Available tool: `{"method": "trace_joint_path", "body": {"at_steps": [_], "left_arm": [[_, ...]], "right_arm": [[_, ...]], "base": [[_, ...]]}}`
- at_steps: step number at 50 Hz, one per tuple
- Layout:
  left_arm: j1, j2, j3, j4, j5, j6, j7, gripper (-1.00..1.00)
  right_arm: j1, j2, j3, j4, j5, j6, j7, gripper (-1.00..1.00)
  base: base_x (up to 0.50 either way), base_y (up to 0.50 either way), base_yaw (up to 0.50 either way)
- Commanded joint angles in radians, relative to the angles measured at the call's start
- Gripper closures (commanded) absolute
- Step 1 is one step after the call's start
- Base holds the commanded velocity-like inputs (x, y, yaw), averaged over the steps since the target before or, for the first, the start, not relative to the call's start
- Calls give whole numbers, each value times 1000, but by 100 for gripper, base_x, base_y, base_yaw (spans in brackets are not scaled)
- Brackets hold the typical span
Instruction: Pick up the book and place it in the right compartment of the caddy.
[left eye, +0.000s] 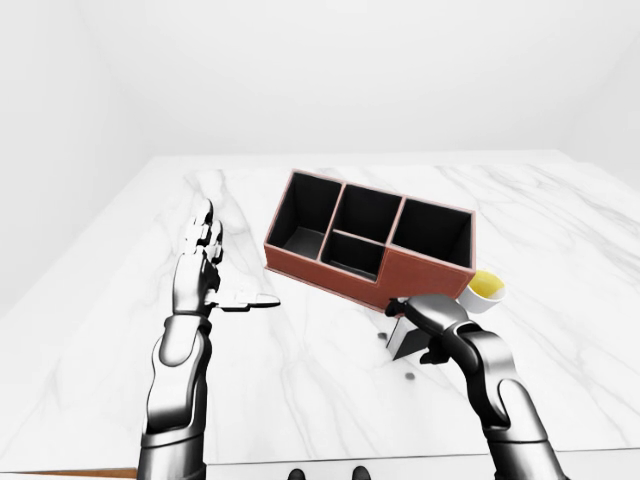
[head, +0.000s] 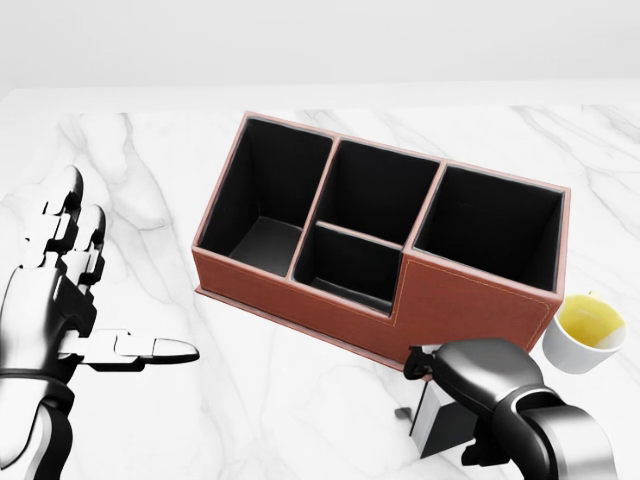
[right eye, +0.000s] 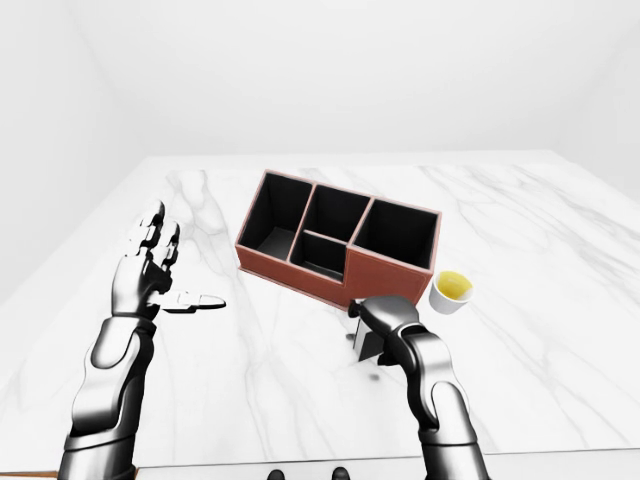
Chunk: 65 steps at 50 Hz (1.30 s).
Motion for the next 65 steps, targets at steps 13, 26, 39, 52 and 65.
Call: {"method": "trace_joint_path", "body": {"at_steps": [13,26,39,52,65], "left_arm": [[9,-1,3,-10,-3,0,-2,-100],[14,-1,6,-21,-5,0,-6,-100],[27,-4,8,-37,-6,0,-9,-100],[36,-6,13,-48,-12,0,-13,-100],[31,-6,9,-43,-12,0,-13,-100]], "right_arm": [[20,-34,-31,98,-124,0,1,-32],[42,-33,-31,124,-160,0,1,-25],[66,-19,-27,93,-157,0,1,100],[113,29,0,-87,-106,0,1,100],[116,61,-30,-374,-5,0,1,100]], "base": [[0,0,0],[0,0,0],[0,0,0],[0,0,0],[0,0,0]]}}
